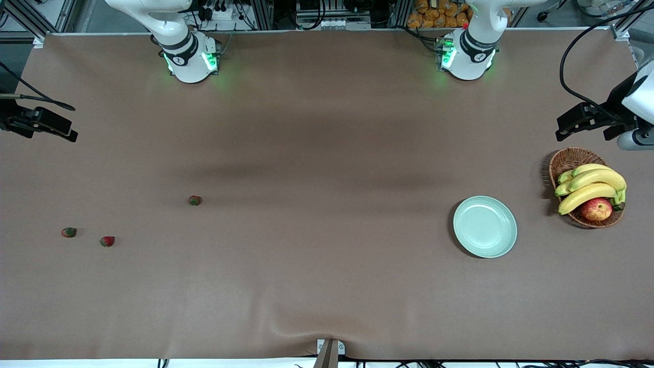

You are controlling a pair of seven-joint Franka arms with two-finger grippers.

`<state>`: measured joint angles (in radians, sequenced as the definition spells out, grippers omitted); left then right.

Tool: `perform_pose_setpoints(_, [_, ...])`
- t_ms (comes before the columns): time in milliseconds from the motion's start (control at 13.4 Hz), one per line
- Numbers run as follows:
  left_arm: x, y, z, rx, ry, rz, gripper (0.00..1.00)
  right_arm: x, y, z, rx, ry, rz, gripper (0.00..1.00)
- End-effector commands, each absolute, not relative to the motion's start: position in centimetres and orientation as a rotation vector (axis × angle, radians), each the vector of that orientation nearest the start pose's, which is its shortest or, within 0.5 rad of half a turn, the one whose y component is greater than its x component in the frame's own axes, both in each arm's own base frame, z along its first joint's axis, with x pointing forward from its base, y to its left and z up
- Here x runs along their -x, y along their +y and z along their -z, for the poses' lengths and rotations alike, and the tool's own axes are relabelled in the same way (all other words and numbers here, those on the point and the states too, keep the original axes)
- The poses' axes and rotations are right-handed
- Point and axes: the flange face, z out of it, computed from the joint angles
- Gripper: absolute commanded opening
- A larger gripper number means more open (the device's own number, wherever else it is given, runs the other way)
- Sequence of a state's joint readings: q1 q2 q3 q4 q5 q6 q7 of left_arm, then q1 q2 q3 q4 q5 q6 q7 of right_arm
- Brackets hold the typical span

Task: Collect all strawberries into plate
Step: 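Reach the right gripper toward the strawberries while the left gripper lifts slightly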

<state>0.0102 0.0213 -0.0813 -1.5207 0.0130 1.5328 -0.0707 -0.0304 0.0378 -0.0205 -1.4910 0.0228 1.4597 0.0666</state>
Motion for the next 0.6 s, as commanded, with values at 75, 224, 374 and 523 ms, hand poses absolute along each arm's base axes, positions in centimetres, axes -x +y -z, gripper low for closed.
perform_pose_setpoints(75, [-55.7,-3.9,-63.6,3.132,0.026,-0.011,1.00,-55.4,-2.5,-63.2,3.108,0.197,-0.099,1.00])
perform_pose_setpoints(224, [-55.9,-3.9,-63.2,3.134,0.028,-0.021,1.00,-55.5,-2.5,-63.0,3.108,0.197,-0.103,1.00])
perform_pose_setpoints(374, [-56.2,-4.0,-62.8,3.136,0.028,-0.031,1.00,-55.5,-2.5,-63.0,3.108,0.198,-0.103,1.00])
perform_pose_setpoints(523, [-56.2,-4.2,-62.6,3.134,0.033,-0.033,1.00,-55.5,-2.5,-62.9,3.108,0.198,-0.106,1.00])
